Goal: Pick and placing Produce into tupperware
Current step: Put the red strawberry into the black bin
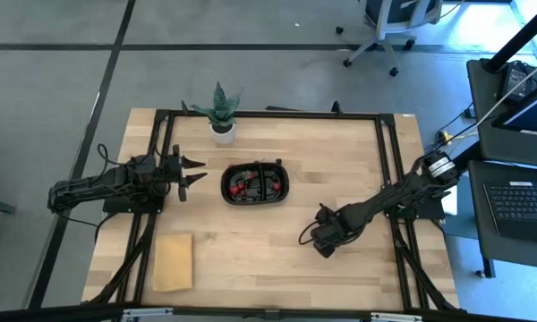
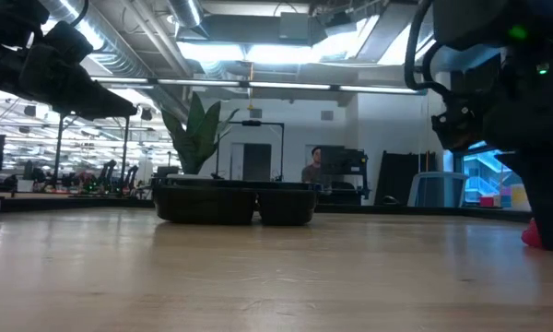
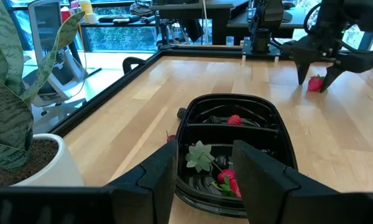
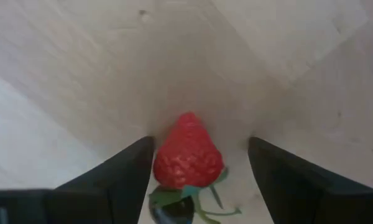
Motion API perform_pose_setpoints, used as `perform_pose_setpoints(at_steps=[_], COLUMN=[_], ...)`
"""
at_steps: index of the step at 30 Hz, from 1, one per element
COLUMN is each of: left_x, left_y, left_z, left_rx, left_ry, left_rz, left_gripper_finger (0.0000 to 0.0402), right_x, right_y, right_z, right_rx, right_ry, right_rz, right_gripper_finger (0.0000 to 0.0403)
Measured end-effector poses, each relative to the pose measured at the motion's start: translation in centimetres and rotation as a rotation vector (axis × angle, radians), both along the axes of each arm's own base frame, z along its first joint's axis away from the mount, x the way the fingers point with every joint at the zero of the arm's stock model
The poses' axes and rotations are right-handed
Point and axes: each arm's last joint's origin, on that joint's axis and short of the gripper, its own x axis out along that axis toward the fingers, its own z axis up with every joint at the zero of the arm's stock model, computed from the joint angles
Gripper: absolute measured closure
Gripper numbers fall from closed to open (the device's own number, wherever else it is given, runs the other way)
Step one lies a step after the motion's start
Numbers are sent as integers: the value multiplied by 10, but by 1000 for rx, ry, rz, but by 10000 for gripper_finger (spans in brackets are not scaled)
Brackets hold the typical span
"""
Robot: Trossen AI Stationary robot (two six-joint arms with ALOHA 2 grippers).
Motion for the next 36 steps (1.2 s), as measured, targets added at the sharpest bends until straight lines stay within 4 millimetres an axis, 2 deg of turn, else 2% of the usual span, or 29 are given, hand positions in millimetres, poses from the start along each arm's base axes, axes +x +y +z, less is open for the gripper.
perform_pose_setpoints(at_steps=[7, 18, 21, 30, 36], left_x=[0, 0, 0, 0, 0], left_y=[0, 0, 0, 0, 0], left_z=[0, 0, 0, 0, 0], left_rx=[0, -1, 0, -9, -9], left_ry=[0, 1, 1, -2, -2], left_rz=[0, 0, 0, 2, 2], left_gripper_finger=[255, 255, 255, 255, 255], right_x=[1, 2, 7, 40, 67], right_y=[0, 1, 3, -4, -20], right_z=[-2, -1, 3, 35, 66], right_rx=[-3, -5, -18, -78, -168], right_ry=[8, 6, -12, -152, -273], right_rz=[2, 35, 96, 247, 363], right_gripper_finger=[151, 256, 256, 251, 253])
